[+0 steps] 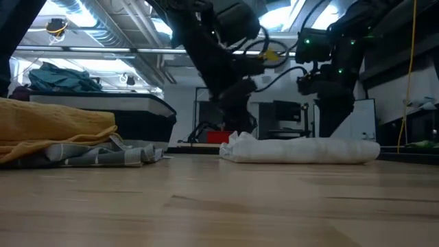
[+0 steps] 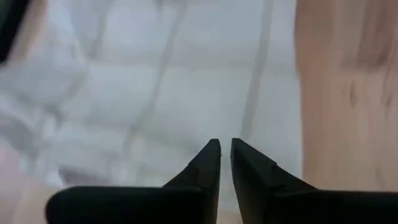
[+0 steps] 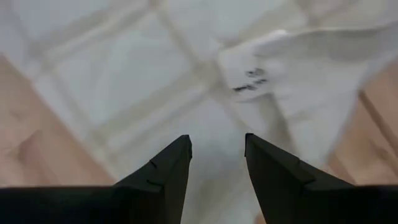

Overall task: Fold towel
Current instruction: Stack the stacked towels on top of the white towel

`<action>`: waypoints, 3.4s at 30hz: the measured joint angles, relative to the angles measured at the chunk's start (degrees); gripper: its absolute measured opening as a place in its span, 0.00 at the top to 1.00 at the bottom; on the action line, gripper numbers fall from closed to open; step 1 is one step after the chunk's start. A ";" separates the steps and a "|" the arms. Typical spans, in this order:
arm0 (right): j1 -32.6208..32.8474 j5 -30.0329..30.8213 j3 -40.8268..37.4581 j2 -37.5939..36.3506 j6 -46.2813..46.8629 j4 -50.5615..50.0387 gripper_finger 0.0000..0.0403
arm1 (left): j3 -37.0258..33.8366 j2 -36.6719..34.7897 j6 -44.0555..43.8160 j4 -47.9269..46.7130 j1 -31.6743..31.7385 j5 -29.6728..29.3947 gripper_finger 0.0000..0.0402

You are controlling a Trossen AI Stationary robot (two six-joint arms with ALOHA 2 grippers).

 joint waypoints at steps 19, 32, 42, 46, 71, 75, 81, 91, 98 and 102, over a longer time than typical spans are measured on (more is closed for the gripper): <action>5.82 13.08 0.00 0.12 8.55 3.76 0.60 | 0.26 9.33 -4.10 4.38 -1.68 1.46 1.00; 7.28 8.67 0.00 10.44 8.80 12.29 0.60 | 0.20 9.55 -3.10 4.06 -6.77 1.99 0.99; 6.78 25.81 -0.01 11.50 13.38 -2.82 0.60 | 0.20 9.39 -3.46 -4.69 -8.97 2.42 0.99; 5.47 30.88 0.00 11.50 18.09 -6.81 0.60 | 0.20 9.38 -3.51 -5.82 -9.85 1.99 1.00; 17.92 8.11 0.04 -17.33 27.68 -2.78 0.60 | 0.06 -9.63 -4.87 -19.17 -12.07 -3.24 0.99; 25.39 8.06 0.04 -15.71 30.06 0.71 0.60 | -0.24 -9.14 -5.74 -24.26 -13.67 0.60 0.99; 33.76 8.69 0.04 -11.52 32.54 7.50 0.60 | -0.11 -9.42 -7.39 -26.74 -16.34 1.07 0.99; 36.96 11.85 0.04 -4.83 32.21 11.46 0.60 | 0.00 -9.20 -7.39 -20.19 -17.27 0.80 0.99; 36.81 23.15 0.04 -2.47 32.57 11.08 0.60 | 0.04 -8.32 -6.46 -12.92 -15.84 -1.44 0.99; 36.50 23.19 0.04 -2.01 32.57 10.33 0.60 | 0.02 -8.24 -10.89 -13.82 -15.23 -1.23 0.99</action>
